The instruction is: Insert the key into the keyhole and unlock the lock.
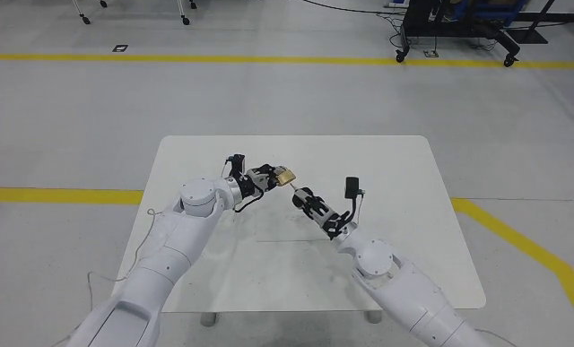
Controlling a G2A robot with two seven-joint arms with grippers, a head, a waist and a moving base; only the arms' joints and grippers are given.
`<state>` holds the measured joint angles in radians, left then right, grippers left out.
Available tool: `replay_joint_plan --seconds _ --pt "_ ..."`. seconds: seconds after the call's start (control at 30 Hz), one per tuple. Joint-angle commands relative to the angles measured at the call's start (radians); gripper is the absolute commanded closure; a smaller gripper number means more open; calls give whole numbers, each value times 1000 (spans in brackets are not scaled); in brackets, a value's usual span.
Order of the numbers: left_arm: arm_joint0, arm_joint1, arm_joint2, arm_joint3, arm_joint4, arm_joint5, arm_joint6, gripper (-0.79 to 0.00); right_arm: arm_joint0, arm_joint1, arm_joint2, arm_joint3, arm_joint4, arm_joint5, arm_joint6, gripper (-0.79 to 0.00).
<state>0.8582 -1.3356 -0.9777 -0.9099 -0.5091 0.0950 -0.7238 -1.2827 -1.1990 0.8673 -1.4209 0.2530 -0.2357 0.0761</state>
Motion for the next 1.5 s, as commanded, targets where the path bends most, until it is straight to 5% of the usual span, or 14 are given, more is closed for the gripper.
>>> replay_joint_plan --seconds 0.0,1.47 --pt "2 0 -2 -3 2 0 4 0 -5 -2 5 -6 -7 -3 0 0" --pt "31 -5 -24 -48 86 -22 38 0 5 -65 35 -8 -97 126 -50 0"
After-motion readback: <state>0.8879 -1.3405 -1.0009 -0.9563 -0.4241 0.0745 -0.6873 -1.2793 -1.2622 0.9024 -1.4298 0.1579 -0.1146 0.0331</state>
